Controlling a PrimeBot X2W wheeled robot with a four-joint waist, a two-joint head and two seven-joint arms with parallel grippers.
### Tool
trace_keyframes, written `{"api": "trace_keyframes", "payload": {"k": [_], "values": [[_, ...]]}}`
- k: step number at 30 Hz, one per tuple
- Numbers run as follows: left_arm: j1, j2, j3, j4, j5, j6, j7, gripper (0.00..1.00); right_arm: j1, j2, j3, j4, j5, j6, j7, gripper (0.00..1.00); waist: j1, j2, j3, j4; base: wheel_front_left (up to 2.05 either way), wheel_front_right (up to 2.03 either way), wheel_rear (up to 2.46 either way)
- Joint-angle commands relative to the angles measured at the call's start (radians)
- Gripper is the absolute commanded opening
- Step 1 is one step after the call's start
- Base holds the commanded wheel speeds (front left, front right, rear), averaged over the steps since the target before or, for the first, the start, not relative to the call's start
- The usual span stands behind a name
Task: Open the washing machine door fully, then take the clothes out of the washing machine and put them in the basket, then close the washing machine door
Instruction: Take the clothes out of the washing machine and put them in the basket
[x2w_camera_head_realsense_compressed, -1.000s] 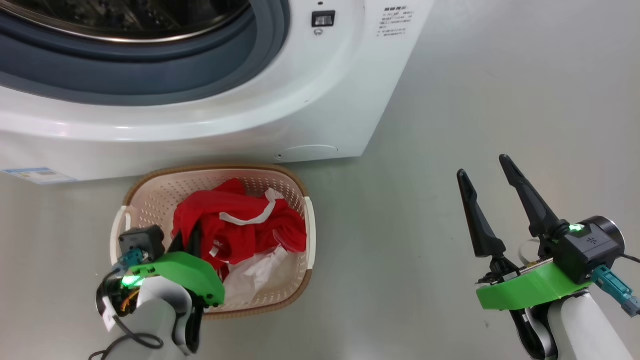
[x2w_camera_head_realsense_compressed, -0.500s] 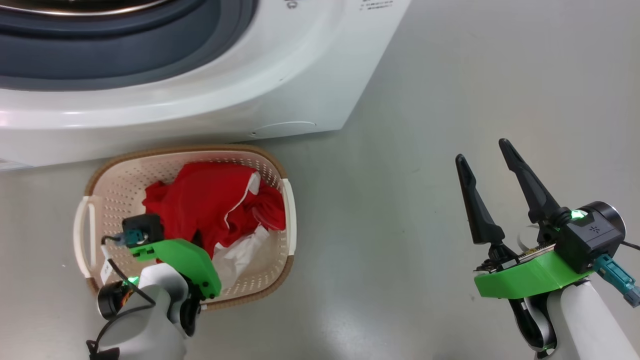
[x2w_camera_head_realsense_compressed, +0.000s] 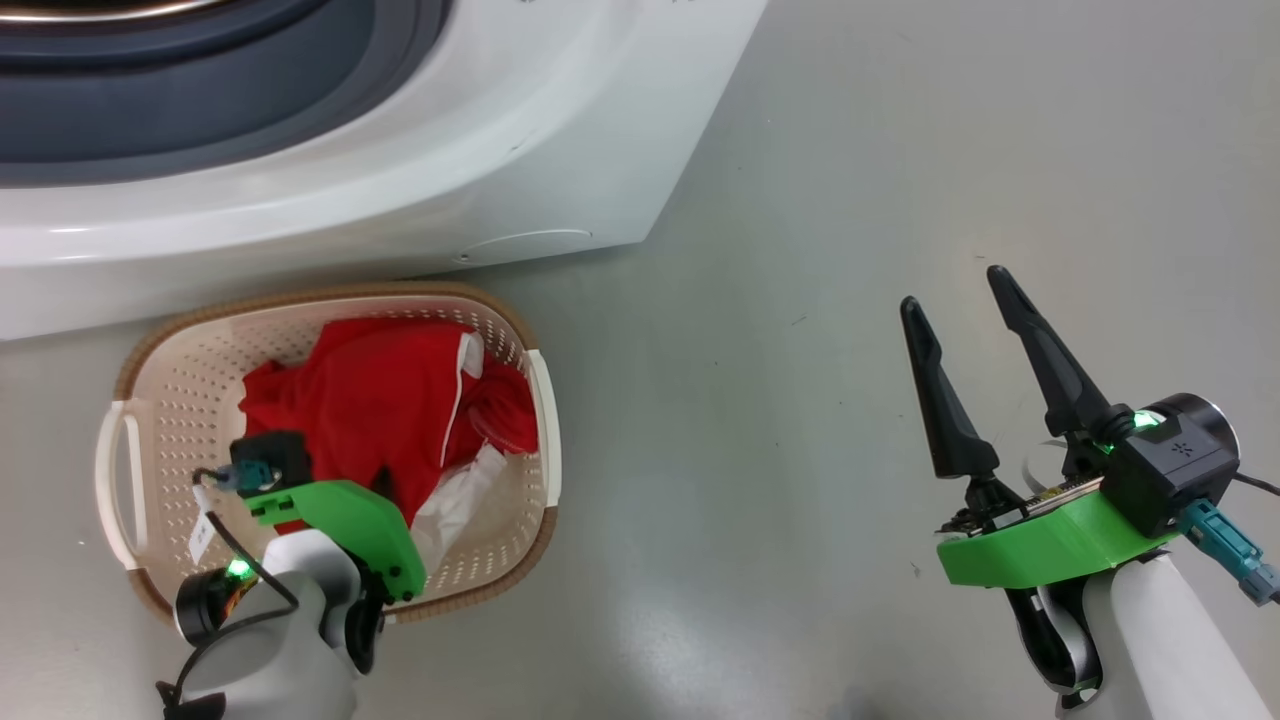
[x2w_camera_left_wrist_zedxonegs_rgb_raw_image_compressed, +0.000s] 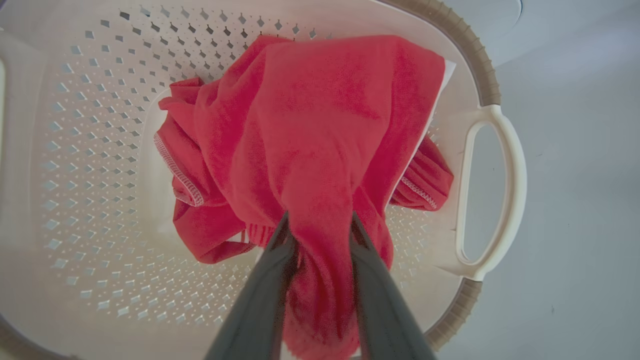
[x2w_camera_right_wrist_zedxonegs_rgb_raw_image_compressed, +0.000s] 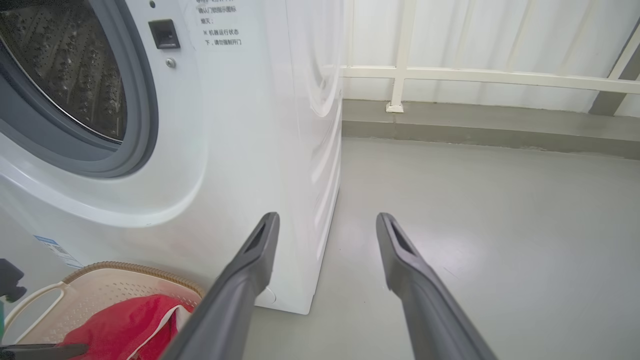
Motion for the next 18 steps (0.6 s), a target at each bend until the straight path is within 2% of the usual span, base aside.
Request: {"api": "trace_keyframes", "payload": {"k": [1,13,18], "values": [[-0.01,0.021,0.012,-0.005,-0.012,0.0,-0.029,1.0,-0.009,-0.002,0.008,-0.016,0.001,0.003,-0.006,1.0,0.0,-0.0001,-0.01,0.01,0.0,0.0,0.0],[0.013,0.01,-0.002,-0.015,-0.025,-0.006,-0.148,1.0,0.006,-0.006,0.005,0.0,-0.009,0.003,-0.006,1.0,0.0,-0.0001,-0.092,0.061,0.0,0.0,0.0],[0.039,0.008,-0.02,-0.078,-0.015,-0.029,-0.176,1.0,0.02,-0.016,-0.001,0.013,-0.018,0.003,-0.006,1.0,0.0,-0.0001,-0.144,0.089,0.0,0.0,0.0]]}}
